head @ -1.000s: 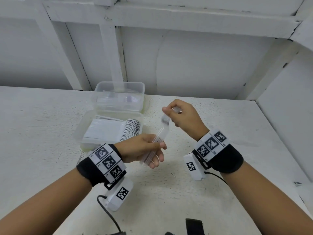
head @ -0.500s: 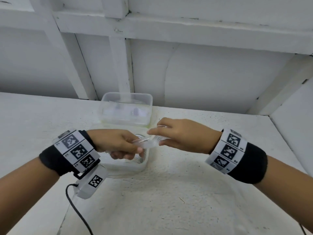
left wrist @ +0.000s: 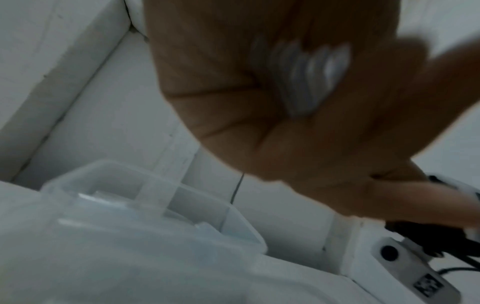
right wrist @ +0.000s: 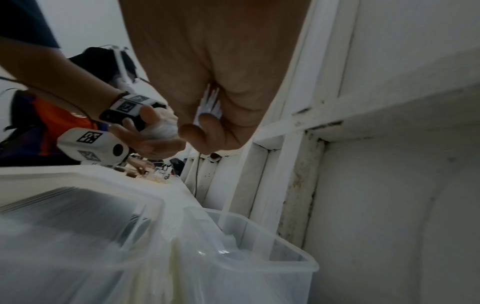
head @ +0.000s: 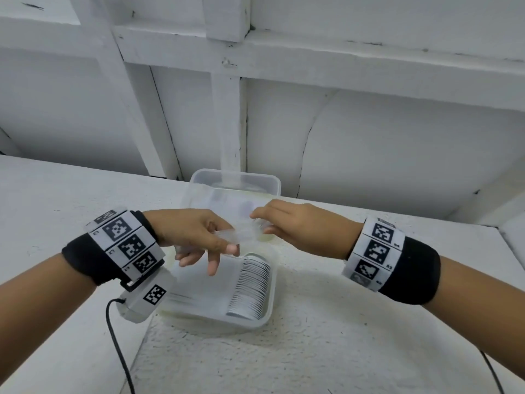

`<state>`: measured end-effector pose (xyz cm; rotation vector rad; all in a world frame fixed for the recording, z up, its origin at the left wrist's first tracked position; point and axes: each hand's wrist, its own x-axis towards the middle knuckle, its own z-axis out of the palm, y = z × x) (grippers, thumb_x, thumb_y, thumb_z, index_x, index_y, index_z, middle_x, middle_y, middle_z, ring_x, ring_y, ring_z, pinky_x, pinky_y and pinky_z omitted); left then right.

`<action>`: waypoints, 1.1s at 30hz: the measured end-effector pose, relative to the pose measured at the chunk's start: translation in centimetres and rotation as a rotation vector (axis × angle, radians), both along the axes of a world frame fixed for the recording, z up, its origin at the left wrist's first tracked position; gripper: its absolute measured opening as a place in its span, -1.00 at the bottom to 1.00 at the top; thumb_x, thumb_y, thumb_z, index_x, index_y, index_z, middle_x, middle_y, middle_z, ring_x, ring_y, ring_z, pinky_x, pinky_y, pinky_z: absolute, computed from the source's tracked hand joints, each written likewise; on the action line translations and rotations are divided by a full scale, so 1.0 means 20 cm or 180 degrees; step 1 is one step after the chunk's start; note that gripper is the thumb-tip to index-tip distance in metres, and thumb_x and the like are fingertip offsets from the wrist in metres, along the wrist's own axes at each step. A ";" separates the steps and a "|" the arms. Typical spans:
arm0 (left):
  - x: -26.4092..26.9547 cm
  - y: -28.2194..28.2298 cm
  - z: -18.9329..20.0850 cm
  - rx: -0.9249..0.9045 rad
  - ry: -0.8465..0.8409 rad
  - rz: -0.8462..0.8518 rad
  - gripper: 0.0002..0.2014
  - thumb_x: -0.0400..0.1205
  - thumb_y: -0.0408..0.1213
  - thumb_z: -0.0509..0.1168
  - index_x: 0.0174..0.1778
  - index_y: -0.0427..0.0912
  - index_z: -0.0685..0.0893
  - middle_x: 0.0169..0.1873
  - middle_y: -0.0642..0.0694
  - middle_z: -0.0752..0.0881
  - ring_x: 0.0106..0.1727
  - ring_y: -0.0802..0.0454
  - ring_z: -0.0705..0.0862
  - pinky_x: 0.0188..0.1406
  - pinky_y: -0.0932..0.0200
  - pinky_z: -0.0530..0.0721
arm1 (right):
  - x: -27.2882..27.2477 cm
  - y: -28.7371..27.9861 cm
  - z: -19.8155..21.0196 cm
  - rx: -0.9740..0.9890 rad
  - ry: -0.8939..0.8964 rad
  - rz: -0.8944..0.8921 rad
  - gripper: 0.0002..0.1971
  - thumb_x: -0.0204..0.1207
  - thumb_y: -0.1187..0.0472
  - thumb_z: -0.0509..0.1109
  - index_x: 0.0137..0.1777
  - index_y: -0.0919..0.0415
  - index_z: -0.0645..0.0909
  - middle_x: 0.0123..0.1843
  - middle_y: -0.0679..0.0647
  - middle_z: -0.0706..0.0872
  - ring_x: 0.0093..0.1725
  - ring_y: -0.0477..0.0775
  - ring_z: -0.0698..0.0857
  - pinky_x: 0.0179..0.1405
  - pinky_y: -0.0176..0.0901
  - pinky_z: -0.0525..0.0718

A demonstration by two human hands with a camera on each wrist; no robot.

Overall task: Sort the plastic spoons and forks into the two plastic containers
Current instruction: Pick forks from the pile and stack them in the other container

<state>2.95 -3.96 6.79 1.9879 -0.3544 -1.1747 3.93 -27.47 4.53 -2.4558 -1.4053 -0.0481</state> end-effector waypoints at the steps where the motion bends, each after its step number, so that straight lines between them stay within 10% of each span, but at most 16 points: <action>1: 0.03 0.02 0.00 0.0013 -0.0156 0.0110 -0.26 0.09 0.38 0.48 -0.02 -0.15 0.66 -0.40 -0.09 0.77 -0.69 0.11 0.53 -0.71 0.37 0.40 | 0.04 0.02 0.00 0.0053 0.0040 -0.0008 -0.52 0.60 0.02 0.03 0.32 0.32 0.54 0.15 0.21 0.66 -0.10 0.28 0.72 -0.16 0.02 0.70; 4: 0.14 0.10 0.02 0.0065 -0.0880 0.0778 -0.34 0.22 0.47 0.32 -0.10 -0.08 0.64 -0.28 -0.05 0.79 -0.42 0.08 0.66 -0.48 0.30 0.58 | 0.21 0.06 -0.01 0.0184 0.0196 -0.0290 -0.53 0.62 0.04 0.09 0.29 0.39 0.56 0.12 0.28 0.68 0.03 0.26 0.71 0.03 -0.02 0.65; 10: 0.43 0.29 -0.07 0.0782 -0.1699 0.2318 -0.70 0.71 -0.19 0.16 0.16 -0.34 0.61 -0.02 -0.21 0.67 -0.06 -0.08 0.64 -0.14 0.08 0.66 | 0.49 0.17 -0.06 -0.0226 0.0296 -0.0840 -0.65 0.70 0.20 0.14 0.41 0.35 0.45 0.30 0.28 0.57 0.20 0.29 0.60 0.22 0.04 0.52; 20: 0.50 0.27 -0.24 0.1173 -0.1010 0.2320 -0.77 0.69 -0.35 0.18 0.15 -0.40 0.64 -0.04 -0.28 0.73 -0.09 -0.21 0.76 -0.01 -0.07 0.75 | 0.57 0.31 -0.28 -0.0886 0.0445 -0.1058 -0.67 0.67 0.39 0.11 0.41 0.27 0.39 0.31 0.21 0.51 0.16 0.26 0.60 0.08 0.02 0.57; 26: 0.51 0.28 -0.26 0.1146 -0.1027 0.2338 -0.80 0.68 -0.40 0.18 -0.24 -0.17 0.60 -0.26 -0.13 0.70 -0.33 0.01 0.72 -0.38 0.19 0.75 | 0.58 0.33 -0.29 -0.1165 0.0796 -0.1291 -0.71 0.67 0.25 0.13 0.34 0.23 0.49 0.22 0.20 0.67 0.19 0.23 0.62 0.15 -0.02 0.57; 33: 0.50 0.28 -0.26 0.1062 -0.0959 0.2356 -0.82 0.68 -0.39 0.16 -0.21 -0.20 0.60 -0.26 -0.12 0.70 -0.32 0.01 0.72 -0.35 0.17 0.74 | 0.62 0.38 -0.22 -0.1213 0.1317 -0.1525 -0.67 0.65 0.21 0.21 0.38 0.22 0.52 0.39 0.11 0.58 0.36 0.11 0.54 0.27 -0.16 0.45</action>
